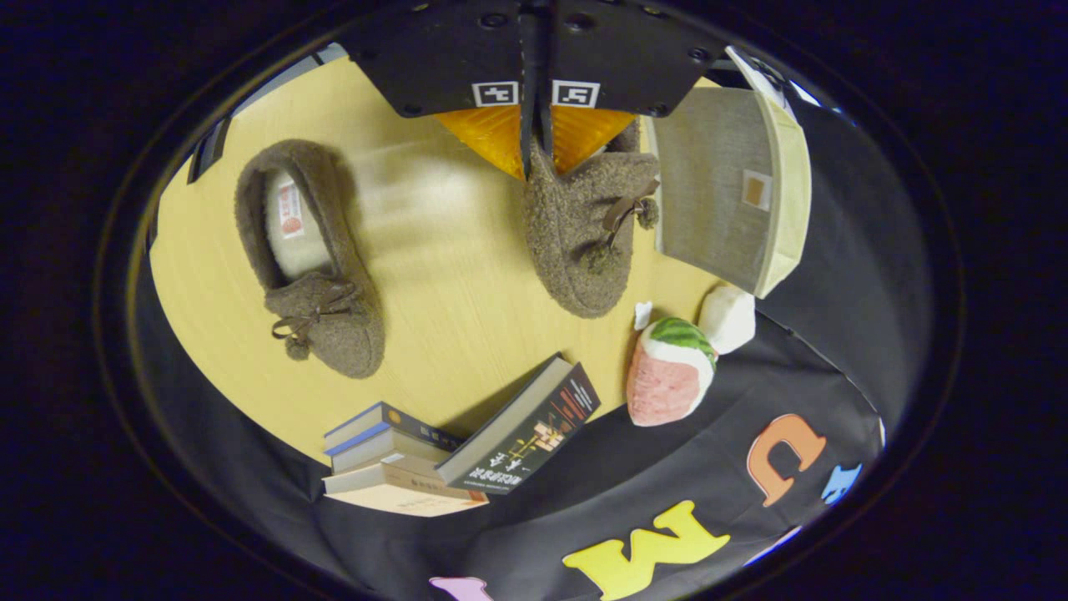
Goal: Open the storage box then place both shoes into the box .Put the left shoe in first, then the right shoe, with the right side of both shoes facing outward in a uniform manner.
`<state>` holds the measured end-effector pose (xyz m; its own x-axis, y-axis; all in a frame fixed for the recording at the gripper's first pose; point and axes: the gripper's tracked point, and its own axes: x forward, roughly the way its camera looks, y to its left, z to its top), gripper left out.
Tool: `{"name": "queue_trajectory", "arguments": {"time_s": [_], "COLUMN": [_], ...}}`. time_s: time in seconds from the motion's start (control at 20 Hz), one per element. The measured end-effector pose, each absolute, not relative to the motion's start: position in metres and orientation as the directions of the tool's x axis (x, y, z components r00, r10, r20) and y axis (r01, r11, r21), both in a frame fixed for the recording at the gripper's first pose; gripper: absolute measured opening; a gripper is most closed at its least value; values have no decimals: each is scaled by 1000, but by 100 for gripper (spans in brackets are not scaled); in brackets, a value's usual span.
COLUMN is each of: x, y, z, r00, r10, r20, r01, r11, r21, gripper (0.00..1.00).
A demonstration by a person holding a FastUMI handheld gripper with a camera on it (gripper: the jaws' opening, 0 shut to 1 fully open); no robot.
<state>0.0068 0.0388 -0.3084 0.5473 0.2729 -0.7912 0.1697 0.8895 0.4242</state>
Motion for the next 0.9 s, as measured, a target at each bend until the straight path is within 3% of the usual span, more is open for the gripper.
{"name": "queue_trajectory", "arguments": {"time_s": [0.45, 0.65, 0.9], "x": [26, 31, 31], "y": [160, 235, 310], "z": [-146, -147, -198], "r00": [736, 726, 654], "r10": [288, 315, 338], "r20": [-612, -611, -677], "r01": [108, 80, 93], "r11": [843, 844, 852], "r21": [527, 531, 516], "gripper": [0, 0, 0]}}
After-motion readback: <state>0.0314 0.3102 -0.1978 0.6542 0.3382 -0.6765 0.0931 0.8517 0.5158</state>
